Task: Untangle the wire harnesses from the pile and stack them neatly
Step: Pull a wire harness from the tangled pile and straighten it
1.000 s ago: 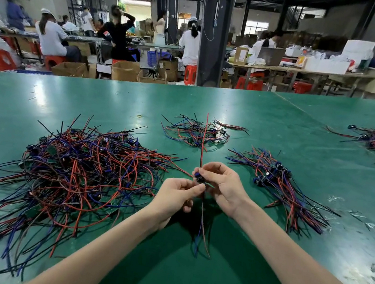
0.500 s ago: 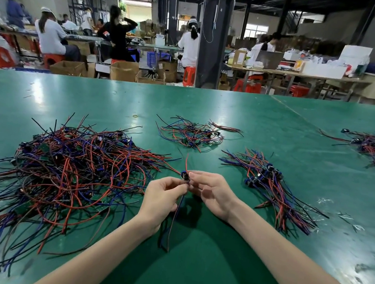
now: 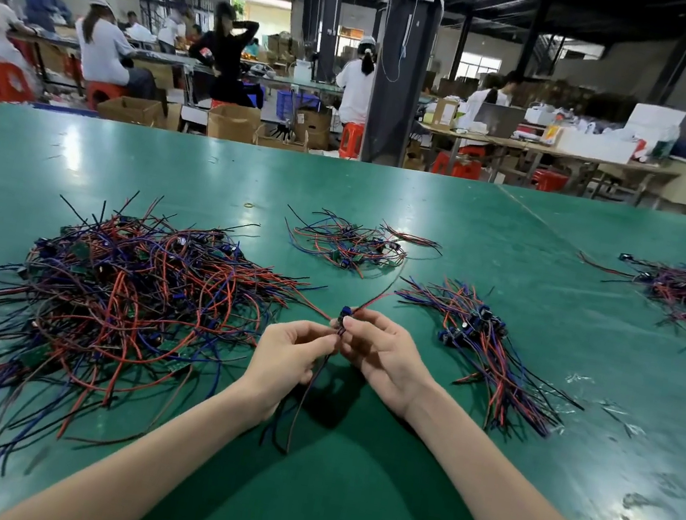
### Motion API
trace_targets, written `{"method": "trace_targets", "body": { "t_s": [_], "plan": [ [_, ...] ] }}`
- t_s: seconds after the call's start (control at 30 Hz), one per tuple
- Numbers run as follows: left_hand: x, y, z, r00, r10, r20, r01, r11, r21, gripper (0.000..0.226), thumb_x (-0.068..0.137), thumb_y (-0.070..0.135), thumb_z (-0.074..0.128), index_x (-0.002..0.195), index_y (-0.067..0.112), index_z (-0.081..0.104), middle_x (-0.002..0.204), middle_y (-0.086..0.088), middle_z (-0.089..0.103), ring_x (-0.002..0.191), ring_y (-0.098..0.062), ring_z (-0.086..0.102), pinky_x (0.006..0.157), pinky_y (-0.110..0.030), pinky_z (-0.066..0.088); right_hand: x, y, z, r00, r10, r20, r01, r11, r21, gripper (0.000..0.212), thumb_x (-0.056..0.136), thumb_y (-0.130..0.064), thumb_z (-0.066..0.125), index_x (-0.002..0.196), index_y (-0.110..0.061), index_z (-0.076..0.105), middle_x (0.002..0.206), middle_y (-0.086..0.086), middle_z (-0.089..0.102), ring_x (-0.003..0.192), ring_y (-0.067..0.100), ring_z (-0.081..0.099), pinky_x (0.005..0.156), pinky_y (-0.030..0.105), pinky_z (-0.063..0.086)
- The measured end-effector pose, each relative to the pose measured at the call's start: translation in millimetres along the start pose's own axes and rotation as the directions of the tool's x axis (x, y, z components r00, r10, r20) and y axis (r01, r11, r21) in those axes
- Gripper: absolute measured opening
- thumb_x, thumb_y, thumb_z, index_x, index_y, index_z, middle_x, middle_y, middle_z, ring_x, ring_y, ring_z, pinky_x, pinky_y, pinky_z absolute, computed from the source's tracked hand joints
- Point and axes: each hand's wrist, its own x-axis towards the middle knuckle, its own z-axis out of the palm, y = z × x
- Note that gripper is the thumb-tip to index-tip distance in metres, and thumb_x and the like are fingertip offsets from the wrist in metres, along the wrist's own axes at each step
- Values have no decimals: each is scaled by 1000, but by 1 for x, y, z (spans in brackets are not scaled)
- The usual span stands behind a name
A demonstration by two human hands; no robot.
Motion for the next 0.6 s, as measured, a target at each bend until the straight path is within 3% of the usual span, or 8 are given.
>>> {"method": "trace_targets", "body": {
  "t_s": [0.13,0.37,0.5,0.6],
  "plan": [
    [-3,-1,0,1000,-16,8,16,1000,-7,13,86,2,64,75,7,69,66,-10,53,39,-4,30,35,-14,25,-3,-2,-1,1000,6,2,-6,1000,-13,23,86,9,54,99,-9,62,69,2,68,56,10,59,59,19,52],
    [-7,-1,-1,1000,9,16,-10,998,56,11,87,4,64,78,6,70,69,-15,54,39,-5,31,35,-15,25,-9,-11,0,999,29,38,-28,999,-44,27,80,21,53,97,1,60,77,13,65,60,15,65,60,20,55],
    [-8,2,-2,999,-6,47,4,1000,27,14,86,5,65,75,9,73,64,-8,61,39,-6,28,35,-16,24,-12,-12,0,999,-54,0,53,976,-213,30,76,20,61,92,-5,62,72,6,69,63,12,64,60,18,52],
    [-10,4,-1,996,-36,78,36,999,-1,18,87,5,65,73,11,74,63,-6,64,38,-5,24,36,-15,21,-12,-12,-1,997,-69,-25,61,970,-237,30,75,17,64,90,-8,63,77,6,69,68,12,63,62,18,52]
  ]
}}
